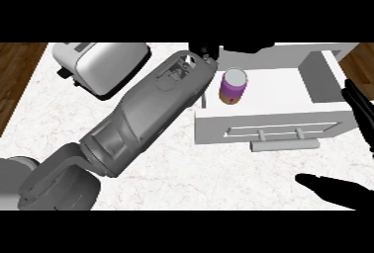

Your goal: Pick up the can, place it into the drawer and close the drawer

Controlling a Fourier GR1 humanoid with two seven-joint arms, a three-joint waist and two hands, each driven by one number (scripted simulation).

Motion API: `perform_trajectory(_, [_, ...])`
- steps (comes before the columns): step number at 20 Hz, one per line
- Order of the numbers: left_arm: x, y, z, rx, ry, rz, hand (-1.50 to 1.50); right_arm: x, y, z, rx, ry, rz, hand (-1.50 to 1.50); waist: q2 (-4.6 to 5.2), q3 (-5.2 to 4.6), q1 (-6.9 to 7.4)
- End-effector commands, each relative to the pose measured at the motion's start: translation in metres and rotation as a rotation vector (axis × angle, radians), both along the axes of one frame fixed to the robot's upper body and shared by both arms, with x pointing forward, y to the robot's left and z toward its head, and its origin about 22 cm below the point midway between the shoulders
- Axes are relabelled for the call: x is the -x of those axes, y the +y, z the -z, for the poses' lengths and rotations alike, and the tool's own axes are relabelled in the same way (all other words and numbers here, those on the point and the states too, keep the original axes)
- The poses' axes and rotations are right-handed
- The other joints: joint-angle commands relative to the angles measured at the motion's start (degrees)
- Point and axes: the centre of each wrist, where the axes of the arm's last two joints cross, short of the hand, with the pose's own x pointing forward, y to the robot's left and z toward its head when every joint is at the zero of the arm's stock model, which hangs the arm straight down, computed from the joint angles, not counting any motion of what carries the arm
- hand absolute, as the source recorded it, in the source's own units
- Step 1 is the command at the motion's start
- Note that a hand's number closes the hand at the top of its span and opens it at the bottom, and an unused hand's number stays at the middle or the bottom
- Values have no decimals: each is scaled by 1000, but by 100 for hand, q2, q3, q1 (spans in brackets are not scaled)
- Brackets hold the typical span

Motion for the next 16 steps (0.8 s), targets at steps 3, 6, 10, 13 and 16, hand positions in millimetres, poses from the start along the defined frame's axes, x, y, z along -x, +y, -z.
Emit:
perform_trajectory(3, [4,-5,-5,10,16,14,-150,-34,22,24,217,25,30,-150,-55,-2,248])
perform_trajectory(6, [1,-4,-10,8,11,-11,-150,-29,36,46,288,63,73,-150,-82,-3,265])
perform_trajectory(10, [-1,14,-5,12,10,-1,-150,-55,43,84,342,66,116,-150,-89,-1,393])
perform_trajectory(13, [-2,31,-25,14,16,-23,-150,-67,31,81,263,43,157,-150,-129,-2,403])
perform_trajectory(16, [3,33,-26,7,15,-23,-150,-69,22,130,294,69,179,-150,-121,3,445])
